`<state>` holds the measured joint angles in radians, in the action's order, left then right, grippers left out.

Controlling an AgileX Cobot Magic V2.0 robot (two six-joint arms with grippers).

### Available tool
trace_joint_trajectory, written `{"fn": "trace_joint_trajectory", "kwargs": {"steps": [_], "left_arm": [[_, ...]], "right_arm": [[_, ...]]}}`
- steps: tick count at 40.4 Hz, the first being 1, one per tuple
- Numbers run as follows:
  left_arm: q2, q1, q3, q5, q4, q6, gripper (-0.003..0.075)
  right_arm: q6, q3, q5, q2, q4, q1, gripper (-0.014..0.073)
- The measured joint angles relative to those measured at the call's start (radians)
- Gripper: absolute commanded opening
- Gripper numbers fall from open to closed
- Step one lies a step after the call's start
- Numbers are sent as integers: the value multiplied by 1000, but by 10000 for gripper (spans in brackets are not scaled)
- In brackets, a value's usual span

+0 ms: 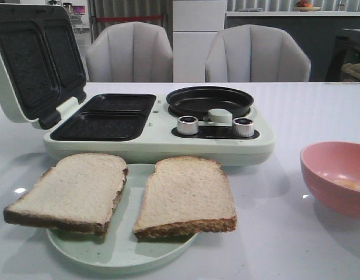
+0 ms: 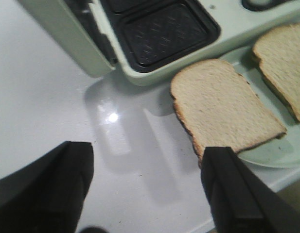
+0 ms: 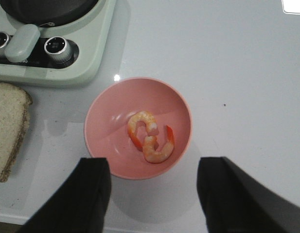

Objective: Make breakfast with bread and shrimp

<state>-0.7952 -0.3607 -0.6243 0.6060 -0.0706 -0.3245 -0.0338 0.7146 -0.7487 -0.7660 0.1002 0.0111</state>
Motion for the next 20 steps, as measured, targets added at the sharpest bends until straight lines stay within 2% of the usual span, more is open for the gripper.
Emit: {"fn": "trace_joint_trajectory", "kwargs": {"steps": [6, 13, 16, 20], "left_arm": [[-47, -159, 73, -65, 89, -33, 506], [-76, -377, 163, -97, 287, -31, 464], [-97, -452, 192, -105, 389, 19, 456], [-148, -526, 205, -105, 560, 154, 456]], "right_arm": [[0, 0, 0, 0, 0, 0, 507], [0, 0, 0, 0, 0, 0, 507], [0, 0, 0, 0, 0, 0, 507], [0, 0, 0, 0, 0, 0, 507]]}}
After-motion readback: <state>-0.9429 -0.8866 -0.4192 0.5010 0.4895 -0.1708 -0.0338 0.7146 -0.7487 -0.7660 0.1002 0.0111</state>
